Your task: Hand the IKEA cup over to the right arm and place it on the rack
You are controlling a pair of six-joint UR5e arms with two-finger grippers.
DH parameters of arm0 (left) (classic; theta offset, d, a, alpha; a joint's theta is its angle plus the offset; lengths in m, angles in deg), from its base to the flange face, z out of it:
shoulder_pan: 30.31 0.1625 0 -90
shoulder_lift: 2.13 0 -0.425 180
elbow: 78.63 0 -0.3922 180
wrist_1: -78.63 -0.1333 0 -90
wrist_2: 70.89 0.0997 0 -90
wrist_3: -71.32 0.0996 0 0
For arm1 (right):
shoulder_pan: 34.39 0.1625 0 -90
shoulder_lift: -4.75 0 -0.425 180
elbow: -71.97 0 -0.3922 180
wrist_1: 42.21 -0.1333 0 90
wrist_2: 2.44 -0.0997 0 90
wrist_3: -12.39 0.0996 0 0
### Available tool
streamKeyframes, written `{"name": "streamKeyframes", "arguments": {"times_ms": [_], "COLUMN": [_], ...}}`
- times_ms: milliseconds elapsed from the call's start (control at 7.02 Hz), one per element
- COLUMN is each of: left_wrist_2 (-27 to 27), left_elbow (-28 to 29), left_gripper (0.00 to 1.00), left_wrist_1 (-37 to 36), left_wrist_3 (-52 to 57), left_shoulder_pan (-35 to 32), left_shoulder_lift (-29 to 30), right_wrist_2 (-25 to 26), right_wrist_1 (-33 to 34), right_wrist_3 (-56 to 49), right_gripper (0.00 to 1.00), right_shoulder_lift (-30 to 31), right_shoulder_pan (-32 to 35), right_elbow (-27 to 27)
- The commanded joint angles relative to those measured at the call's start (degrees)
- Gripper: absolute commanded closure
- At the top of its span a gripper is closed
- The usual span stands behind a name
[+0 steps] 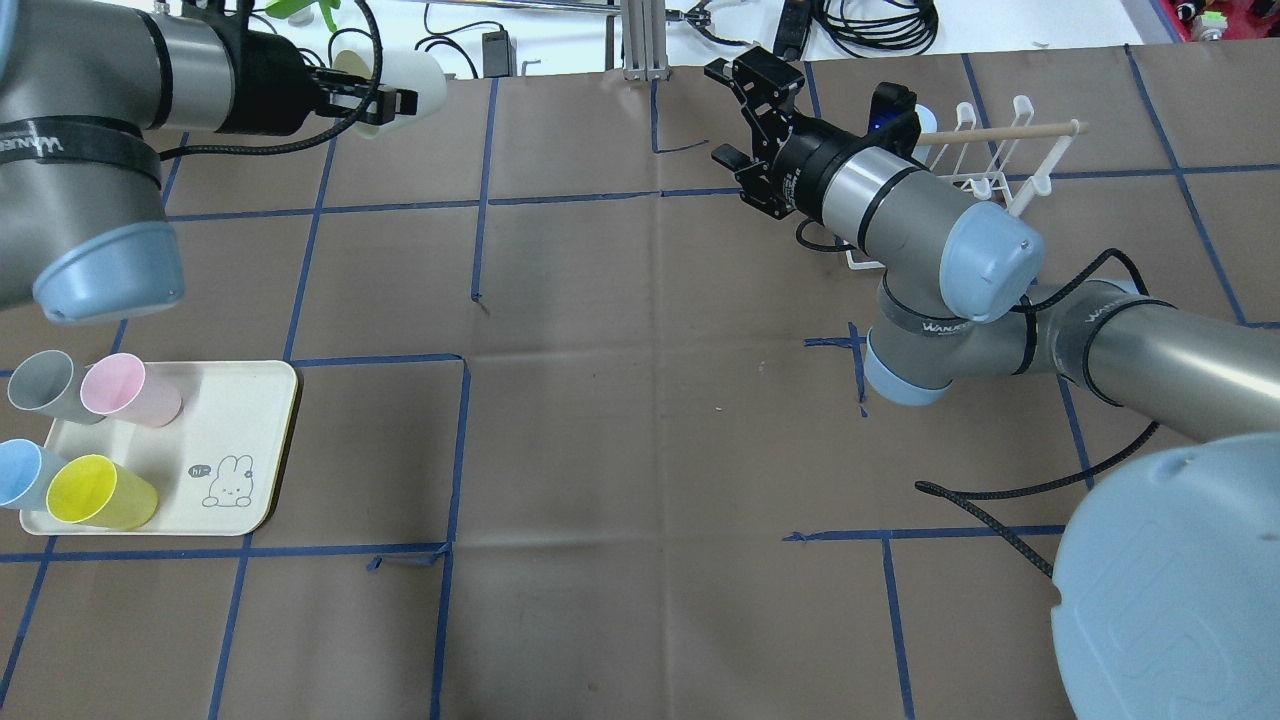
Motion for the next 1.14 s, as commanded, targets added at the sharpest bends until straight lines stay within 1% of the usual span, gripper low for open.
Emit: {"name": "streamKeyframes", "arguments": {"times_ms": [0, 142, 427, 569, 854, 997], "left_wrist_2": [-7.5, -10.0, -10.0, -9.9, -8.9, -7.0], "left_elbow": [-10.6, -13.7, -14.3, -14.4, -14.6, -14.8], "left_gripper": [1.00, 1.00, 1.00, 1.00, 1.00, 1.00], "left_wrist_1": [-19.3, -28.4, -42.4, -44.9, -45.1, -46.3], "left_wrist_3": [0.3, 0.3, -2.0, -6.0, -6.7, -6.6], "left_shoulder_pan": [-0.9, -1.6, -6.3, -7.7, -9.9, -11.3], "left_shoulder_lift": [1.3, 2.6, 9.0, 8.9, 8.7, 8.9], "right_wrist_2": [0.2, 0.4, 0.3, 0.8, 1.7, 5.8], "right_wrist_1": [-0.4, -0.4, -0.4, -0.3, -0.2, 0.1], "right_wrist_3": [0.1, -0.5, 0.0, 0.2, 1.3, 3.4], "right_gripper": [0.00, 0.00, 0.00, 0.00, 0.01, 0.00], "right_shoulder_lift": [0.4, 0.8, 0.6, 0.5, 0.2, 0.2], "right_shoulder_pan": [0.1, 0.1, 0.4, 1.5, 3.1, 4.3], "right_elbow": [0.1, 0.0, 0.1, 0.1, 0.1, 0.1]}}
